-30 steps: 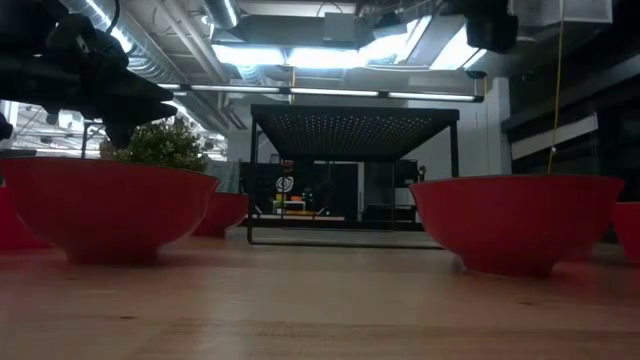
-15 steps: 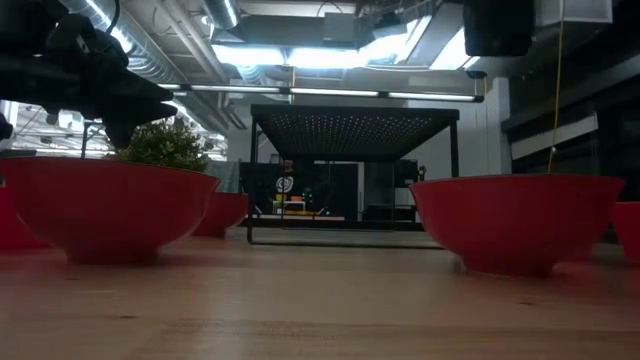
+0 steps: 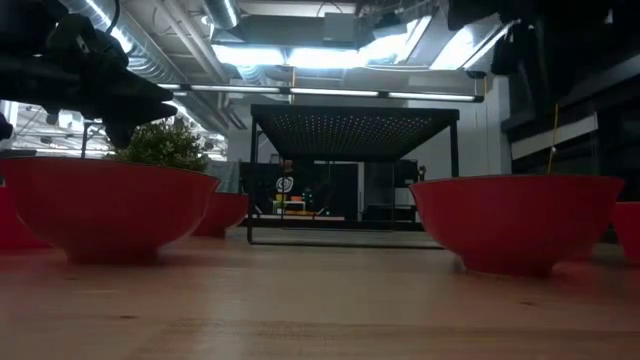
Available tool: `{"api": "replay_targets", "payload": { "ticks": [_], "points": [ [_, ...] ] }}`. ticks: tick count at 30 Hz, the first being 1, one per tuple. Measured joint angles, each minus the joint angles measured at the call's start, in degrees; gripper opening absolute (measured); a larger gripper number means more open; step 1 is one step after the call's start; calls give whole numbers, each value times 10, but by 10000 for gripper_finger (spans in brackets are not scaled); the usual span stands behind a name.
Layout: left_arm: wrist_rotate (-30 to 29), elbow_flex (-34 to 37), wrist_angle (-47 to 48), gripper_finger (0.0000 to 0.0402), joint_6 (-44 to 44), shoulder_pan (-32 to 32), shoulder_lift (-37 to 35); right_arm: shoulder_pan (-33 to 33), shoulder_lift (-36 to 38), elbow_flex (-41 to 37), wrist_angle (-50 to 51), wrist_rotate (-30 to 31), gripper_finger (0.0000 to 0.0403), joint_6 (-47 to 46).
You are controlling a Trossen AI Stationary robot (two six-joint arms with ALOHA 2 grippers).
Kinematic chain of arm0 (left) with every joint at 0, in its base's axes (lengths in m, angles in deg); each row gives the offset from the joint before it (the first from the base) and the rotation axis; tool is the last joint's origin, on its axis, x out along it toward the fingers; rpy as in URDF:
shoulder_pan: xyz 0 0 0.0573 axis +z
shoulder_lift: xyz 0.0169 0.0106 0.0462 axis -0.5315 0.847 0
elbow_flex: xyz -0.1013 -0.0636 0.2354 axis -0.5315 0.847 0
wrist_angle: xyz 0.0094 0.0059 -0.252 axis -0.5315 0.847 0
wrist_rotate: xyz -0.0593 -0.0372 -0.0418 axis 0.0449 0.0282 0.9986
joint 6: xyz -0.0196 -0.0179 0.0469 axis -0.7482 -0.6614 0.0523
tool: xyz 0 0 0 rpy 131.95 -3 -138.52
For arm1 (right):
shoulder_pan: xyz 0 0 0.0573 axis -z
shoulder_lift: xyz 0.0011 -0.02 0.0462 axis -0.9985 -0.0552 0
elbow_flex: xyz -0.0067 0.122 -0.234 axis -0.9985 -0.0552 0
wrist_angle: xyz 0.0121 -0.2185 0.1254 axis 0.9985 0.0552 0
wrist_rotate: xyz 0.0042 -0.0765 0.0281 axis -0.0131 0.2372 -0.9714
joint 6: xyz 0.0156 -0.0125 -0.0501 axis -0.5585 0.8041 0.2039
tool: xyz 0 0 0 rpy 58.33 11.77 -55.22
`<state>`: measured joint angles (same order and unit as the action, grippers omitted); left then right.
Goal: Pick & Place Mini bowls
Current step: Put the red bowl on the shelf
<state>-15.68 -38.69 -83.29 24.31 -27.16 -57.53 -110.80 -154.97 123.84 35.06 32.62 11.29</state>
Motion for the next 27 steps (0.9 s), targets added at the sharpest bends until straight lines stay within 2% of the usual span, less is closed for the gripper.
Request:
{"api": "replay_targets", "payload": {
  "ticks": [3,19,27],
  "points": [
    [0,0,0,119,0,0,0,-5,-14,0,2,21,157,32],
    [0,0,0,121,0,0,0,-4,-83,0,38,49,157,117],
    [0,0,0,121,0,0,0,-2,-82,-55,13,62,157,116]
  ]
}}
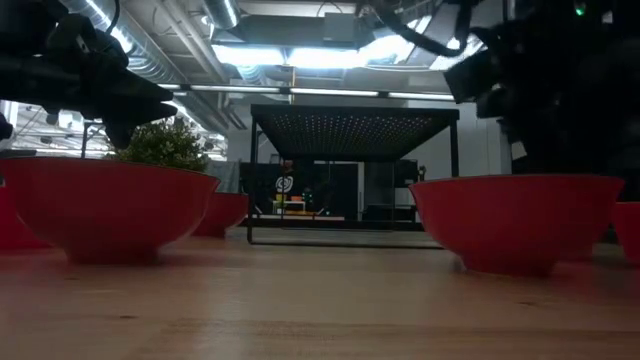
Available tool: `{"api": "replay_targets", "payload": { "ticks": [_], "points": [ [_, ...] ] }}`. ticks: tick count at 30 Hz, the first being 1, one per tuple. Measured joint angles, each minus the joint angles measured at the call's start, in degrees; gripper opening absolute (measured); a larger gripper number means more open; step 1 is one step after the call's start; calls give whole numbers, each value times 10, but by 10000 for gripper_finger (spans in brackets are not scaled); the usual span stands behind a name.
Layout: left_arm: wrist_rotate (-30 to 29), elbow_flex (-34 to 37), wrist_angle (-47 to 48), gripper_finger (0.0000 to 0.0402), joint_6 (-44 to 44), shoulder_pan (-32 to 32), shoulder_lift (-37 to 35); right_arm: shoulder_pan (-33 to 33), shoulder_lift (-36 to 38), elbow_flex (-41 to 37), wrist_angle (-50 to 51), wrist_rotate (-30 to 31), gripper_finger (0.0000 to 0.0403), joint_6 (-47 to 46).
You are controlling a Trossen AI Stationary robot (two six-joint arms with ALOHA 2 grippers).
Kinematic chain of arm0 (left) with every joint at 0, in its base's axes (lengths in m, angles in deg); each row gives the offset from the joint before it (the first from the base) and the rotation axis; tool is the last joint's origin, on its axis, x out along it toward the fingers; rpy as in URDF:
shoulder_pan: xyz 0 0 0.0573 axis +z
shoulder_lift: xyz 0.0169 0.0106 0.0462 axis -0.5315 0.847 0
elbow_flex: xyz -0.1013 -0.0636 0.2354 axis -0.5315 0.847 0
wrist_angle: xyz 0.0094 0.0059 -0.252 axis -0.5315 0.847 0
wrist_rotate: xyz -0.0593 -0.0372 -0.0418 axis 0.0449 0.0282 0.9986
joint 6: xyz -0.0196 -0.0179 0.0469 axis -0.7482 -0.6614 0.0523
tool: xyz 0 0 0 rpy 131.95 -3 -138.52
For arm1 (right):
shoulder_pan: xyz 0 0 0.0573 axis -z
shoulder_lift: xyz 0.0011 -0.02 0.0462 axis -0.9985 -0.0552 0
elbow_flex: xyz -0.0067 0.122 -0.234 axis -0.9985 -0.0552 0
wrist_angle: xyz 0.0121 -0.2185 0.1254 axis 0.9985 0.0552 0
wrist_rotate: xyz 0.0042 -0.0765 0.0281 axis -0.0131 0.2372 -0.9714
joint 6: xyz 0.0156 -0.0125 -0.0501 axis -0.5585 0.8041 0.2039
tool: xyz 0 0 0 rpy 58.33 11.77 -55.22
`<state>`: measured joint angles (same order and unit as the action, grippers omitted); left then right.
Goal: Pick & Place Mini bowls
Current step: Put the red bowl on the shelf
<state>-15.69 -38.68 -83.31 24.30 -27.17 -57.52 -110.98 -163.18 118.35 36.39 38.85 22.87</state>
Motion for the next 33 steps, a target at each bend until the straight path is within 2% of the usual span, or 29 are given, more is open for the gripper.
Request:
{"api": "replay_targets", "payload": {
  "ticks": [12,25,33],
  "points": [
    [0,0,0,120,0,0,0,19,0,-27,-50,-15,150,-13],
    [0,0,0,119,0,0,0,50,1,-27,-47,-20,11,-17],
    [0,0,0,122,0,0,0,52,1,-27,-36,-39,8,-47]
  ]
}}
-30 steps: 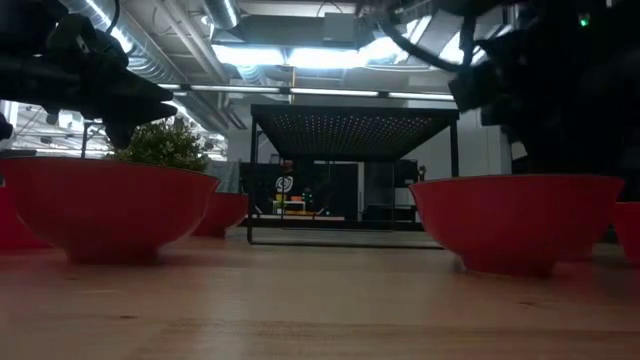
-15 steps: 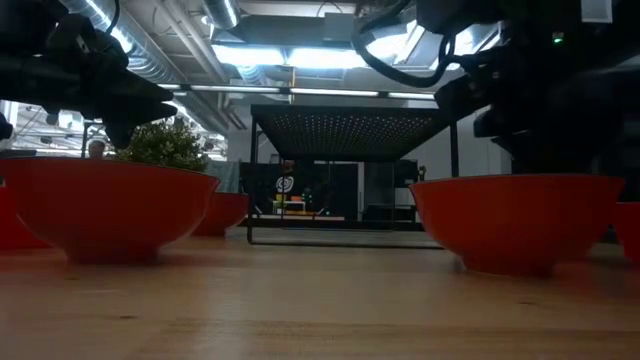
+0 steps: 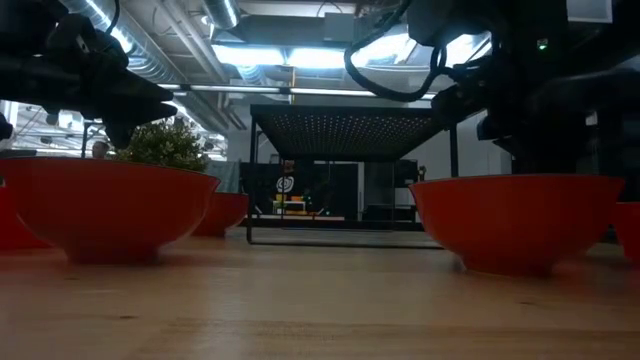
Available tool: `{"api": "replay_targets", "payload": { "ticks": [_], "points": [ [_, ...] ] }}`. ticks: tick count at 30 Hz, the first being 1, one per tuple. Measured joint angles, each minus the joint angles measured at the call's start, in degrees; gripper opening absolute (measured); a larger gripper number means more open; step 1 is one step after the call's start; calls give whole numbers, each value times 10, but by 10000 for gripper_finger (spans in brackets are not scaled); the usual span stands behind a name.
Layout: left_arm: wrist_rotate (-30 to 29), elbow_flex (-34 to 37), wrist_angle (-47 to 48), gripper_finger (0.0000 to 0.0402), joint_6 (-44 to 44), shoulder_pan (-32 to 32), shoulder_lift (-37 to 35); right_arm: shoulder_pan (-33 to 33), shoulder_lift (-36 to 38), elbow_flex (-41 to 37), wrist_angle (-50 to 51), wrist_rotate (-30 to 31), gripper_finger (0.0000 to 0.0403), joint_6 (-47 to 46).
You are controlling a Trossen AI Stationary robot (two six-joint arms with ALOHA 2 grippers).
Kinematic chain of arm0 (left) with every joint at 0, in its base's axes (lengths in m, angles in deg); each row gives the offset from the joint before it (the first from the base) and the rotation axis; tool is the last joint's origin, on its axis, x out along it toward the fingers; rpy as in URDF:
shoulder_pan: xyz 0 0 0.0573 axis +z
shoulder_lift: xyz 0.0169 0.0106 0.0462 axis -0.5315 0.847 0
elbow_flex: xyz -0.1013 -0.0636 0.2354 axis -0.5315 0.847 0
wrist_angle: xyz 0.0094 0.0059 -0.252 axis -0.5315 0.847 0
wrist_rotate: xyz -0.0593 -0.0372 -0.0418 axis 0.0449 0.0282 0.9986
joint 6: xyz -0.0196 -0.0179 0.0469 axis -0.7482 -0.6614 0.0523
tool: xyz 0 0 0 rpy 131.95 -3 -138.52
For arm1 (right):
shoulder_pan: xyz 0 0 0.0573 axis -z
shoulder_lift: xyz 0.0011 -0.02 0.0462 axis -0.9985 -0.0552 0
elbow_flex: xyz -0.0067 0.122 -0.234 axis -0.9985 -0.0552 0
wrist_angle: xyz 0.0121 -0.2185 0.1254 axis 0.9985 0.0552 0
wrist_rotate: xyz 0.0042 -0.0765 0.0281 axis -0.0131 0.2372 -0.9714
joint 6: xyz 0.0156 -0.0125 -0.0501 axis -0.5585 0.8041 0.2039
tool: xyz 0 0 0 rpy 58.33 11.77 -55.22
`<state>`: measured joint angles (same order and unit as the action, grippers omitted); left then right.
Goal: Pick & Place Mini bowls
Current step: Put the red bowl on the shelf
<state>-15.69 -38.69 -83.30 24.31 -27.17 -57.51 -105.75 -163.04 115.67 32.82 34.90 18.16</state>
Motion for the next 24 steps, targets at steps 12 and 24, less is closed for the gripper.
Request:
{"api": "replay_targets", "payload": {
  "ticks": [12,24],
  "points": [
    [0,0,0,123,0,0,0,0,13,27,27,-17,4,-13],
    [0,0,0,123,0,0,0,0,54,30,55,-15,1,-56]
  ]
}}
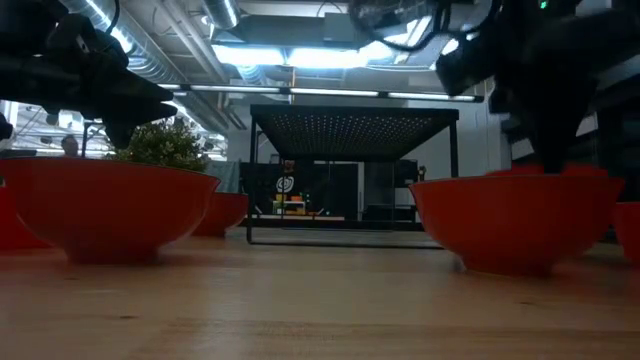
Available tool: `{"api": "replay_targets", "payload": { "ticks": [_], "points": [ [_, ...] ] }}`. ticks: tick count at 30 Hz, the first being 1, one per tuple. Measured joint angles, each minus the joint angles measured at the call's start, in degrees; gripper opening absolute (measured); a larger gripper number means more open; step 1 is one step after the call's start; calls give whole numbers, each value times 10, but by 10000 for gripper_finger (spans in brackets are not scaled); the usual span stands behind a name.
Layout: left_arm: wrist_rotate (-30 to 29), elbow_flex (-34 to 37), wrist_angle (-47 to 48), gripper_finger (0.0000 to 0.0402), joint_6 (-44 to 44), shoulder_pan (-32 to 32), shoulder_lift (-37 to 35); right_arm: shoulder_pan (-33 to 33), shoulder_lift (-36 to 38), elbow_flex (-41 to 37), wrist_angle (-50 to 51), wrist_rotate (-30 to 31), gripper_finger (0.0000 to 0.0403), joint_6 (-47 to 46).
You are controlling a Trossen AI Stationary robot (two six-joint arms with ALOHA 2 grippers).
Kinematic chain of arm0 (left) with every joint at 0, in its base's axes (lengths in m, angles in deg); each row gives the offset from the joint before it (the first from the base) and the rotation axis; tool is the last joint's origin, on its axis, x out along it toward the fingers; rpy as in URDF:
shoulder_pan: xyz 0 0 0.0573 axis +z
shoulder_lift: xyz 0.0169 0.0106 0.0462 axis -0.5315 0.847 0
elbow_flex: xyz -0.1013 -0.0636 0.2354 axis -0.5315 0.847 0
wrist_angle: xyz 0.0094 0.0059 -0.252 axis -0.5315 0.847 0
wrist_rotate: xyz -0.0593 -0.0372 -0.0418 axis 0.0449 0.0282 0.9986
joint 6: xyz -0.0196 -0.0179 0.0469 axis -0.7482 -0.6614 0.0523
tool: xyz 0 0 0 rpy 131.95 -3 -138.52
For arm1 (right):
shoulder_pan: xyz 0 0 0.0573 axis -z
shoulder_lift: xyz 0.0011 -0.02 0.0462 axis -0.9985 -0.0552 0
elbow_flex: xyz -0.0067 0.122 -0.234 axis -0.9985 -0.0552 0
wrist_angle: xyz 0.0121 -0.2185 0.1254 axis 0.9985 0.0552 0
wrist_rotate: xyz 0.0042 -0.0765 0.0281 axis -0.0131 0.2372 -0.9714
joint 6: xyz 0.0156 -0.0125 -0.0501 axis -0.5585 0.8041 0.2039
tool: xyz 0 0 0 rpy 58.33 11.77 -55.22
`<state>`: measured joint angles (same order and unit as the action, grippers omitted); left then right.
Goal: Pick & Place Mini bowls
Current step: Put the red bowl on the shelf
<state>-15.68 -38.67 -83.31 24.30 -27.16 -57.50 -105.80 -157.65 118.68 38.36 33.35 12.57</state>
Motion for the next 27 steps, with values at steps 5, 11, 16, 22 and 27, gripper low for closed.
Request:
{"api": "replay_targets", "payload": {
  "ticks": [5,11,16,22,27],
  "points": [
    [0,0,0,120,0,0,0,0,66,0,29,18,1,-49],
    [0,0,0,119,0,0,0,0,149,0,39,62,1,-116],
    [0,0,0,120,0,0,0,0,205,0,41,125,0,-153],
    [0,0,0,119,0,0,0,7,240,20,52,220,0,-160],
    [0,0,0,122,0,0,0,48,239,72,90,267,0,-88]
  ]
}}
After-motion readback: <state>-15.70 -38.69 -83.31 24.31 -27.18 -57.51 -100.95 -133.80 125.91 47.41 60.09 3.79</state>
